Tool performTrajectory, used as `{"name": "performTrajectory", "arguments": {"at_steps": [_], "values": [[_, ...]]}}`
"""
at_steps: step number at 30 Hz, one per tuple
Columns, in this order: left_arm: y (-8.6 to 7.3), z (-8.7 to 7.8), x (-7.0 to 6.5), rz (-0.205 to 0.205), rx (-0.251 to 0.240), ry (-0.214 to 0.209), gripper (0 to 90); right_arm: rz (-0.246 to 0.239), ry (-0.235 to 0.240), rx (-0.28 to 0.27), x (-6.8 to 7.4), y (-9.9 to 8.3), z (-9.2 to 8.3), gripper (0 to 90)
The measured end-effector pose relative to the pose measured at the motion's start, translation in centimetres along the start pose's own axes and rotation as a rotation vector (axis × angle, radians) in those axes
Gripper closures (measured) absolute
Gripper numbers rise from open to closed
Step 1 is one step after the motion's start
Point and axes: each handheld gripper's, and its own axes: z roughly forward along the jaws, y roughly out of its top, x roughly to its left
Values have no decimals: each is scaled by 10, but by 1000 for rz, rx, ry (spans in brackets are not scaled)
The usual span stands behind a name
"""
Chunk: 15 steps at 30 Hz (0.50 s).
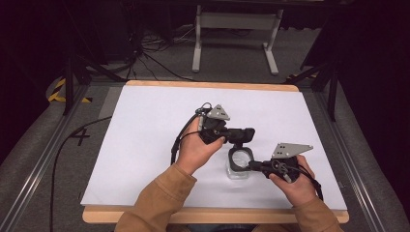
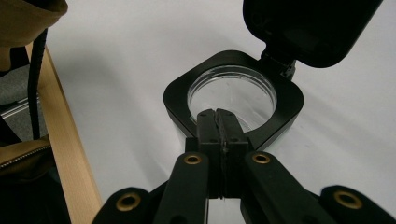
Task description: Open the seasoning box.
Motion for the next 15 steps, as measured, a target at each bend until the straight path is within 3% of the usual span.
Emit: {"name": "performTrajectory", "arguments": {"at_steps": [15], "values": [[-4,5,10,-20,-34,58,899,-6,-5,-11,1,-1,0,900]]}}
